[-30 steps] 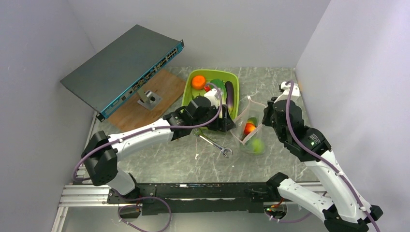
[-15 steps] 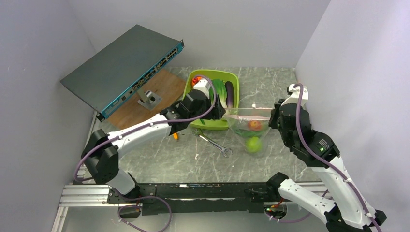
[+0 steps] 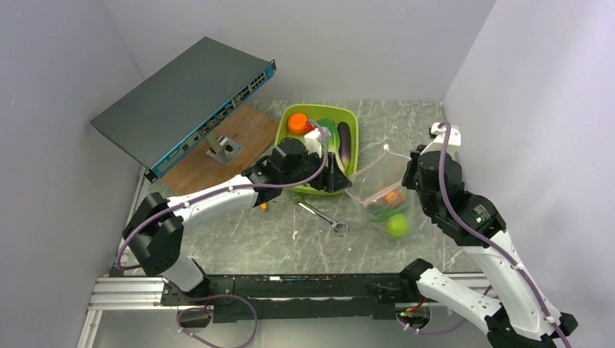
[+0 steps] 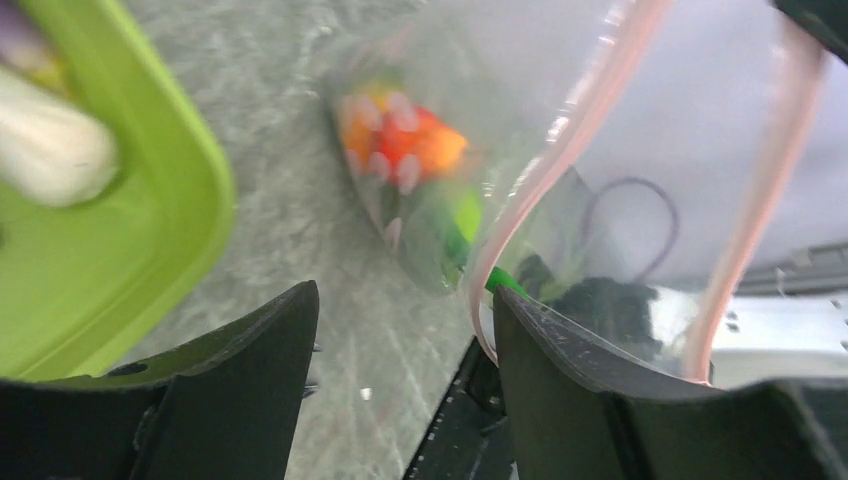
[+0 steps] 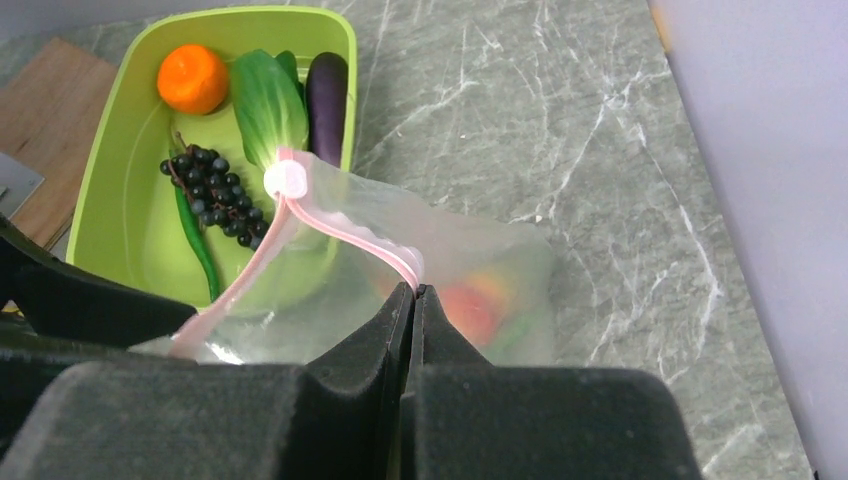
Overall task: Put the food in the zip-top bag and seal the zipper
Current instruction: Adjust the zipper food storage bag at the center of the board.
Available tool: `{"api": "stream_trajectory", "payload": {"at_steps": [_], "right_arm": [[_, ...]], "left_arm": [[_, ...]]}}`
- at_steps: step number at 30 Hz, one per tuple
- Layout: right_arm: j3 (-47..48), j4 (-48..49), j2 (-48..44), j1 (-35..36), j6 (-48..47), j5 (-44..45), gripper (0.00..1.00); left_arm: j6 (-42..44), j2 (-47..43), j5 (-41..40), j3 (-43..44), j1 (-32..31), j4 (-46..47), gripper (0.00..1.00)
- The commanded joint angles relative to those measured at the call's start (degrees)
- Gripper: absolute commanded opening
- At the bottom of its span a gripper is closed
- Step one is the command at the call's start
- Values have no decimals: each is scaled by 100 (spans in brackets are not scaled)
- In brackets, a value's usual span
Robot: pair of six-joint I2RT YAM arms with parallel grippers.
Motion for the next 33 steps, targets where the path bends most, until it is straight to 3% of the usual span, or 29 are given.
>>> {"api": "stream_trajectory", "payload": {"at_steps": [1, 4, 9, 15, 22, 24, 25, 28, 30, 33], "right_arm": [[99, 429, 137, -19, 23, -285, 0], [104, 353, 216, -22, 92, -454, 0], [-76, 149, 219, -19, 249, -628, 0], [-94, -437, 477, -21, 141, -664, 17], [-144, -803, 724, -21, 67, -854, 27], [-198, -688, 667, -13, 42, -973, 10], [-203, -652, 661, -18, 68, -924, 1], [-225, -512, 647, -19, 44, -585, 0], [-218, -464, 717, -24, 35, -305, 0], [-242, -475, 849, -20, 75, -90, 0]], "left_arm": [[-69, -232, 776, 99, -294, 682, 67], [-201, -196, 903, 179, -390, 739, 60], [-646, -81, 1068, 89, -410, 1193, 38], [-979, 33, 1105, -58, -420, 1625, 19], [-1033, 242, 1119, 184, -425, 1697, 14], [-1003, 282, 1114, 269, -419, 1585, 18], [-942, 273, 1046, 312, -414, 1467, 24], [-539, 70, 492, 339, -401, 918, 59], [-272, -216, 3, 181, -404, 780, 69], [128, -672, -572, -244, -401, 1064, 76]]}}
